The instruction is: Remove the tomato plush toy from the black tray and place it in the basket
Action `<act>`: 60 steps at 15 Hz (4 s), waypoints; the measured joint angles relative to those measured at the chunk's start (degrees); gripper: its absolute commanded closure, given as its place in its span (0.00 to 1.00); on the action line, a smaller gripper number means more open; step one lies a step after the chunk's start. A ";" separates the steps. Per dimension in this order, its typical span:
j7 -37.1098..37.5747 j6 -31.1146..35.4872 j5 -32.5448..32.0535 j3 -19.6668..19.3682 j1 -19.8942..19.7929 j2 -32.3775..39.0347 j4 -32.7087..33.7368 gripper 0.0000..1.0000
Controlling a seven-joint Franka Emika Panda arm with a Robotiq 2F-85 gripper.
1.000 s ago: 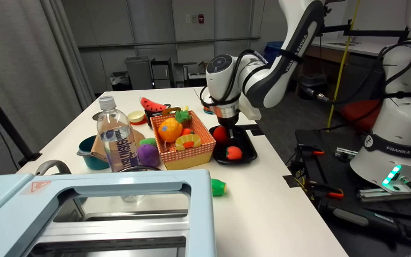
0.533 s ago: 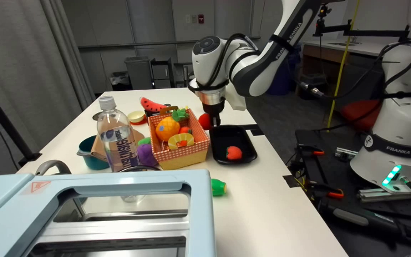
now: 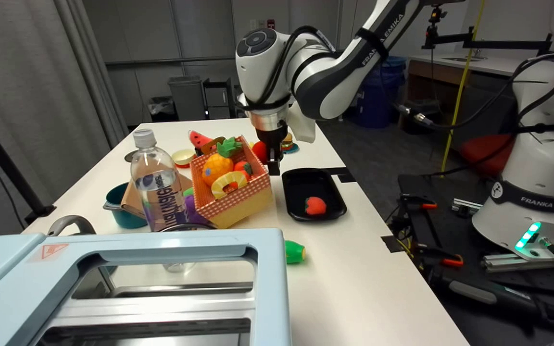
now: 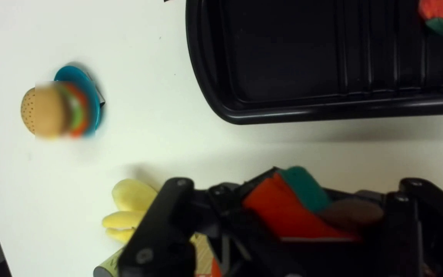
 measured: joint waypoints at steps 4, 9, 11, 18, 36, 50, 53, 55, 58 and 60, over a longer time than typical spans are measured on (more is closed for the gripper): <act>1.10 -3.12 -0.06 0.06 0.88 -0.17 3.00 1.00; 2.38 -4.62 0.34 -0.19 0.84 -0.68 4.60 1.00; 2.15 -4.99 3.73 0.11 0.78 -2.02 3.53 1.00; 1.33 -11.97 12.21 4.85 0.94 -15.05 -2.49 1.00; -12.40 -5.97 15.32 5.00 -0.95 10.30 10.33 0.67; -12.68 -6.17 15.35 4.91 -0.77 10.29 10.64 0.18; -12.68 -6.13 15.35 4.62 -0.47 10.23 10.64 0.00; -12.68 -6.11 15.29 4.42 -0.34 10.22 10.63 0.00; -12.68 -6.10 15.10 4.23 -0.15 10.21 10.61 0.00; -12.68 -6.10 14.93 4.16 -0.04 10.08 10.61 0.00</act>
